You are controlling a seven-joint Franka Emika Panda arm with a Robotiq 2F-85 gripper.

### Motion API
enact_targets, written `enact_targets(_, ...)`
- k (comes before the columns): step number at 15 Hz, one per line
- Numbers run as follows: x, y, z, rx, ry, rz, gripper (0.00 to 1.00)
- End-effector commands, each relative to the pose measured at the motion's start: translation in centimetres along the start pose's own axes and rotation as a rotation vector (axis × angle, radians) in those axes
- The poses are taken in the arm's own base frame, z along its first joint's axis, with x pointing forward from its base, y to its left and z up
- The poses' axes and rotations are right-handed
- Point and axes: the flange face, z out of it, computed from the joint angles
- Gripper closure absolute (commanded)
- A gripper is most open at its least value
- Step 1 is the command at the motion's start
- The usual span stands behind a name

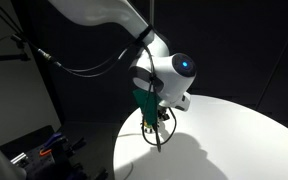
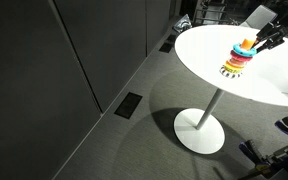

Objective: Move the ring stacking stand to the left and remove the blue ring from the ring stacking stand and place it to on the table

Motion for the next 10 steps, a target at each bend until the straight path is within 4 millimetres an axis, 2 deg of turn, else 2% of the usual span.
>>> enact_targets(1,0.88,0.06,-0.11,0.023,0.011,0.005,0.75)
enact_targets(3,1.17,-0.14,-0.30,0.027,0.015,0.002,0.89)
enact_targets(4,1.25,-0.17,-0.35,0.027,0.016,0.001,0.92)
enact_targets(10,1.17,-0.47,-0.64,0.029,0.016,-0.003,0.91)
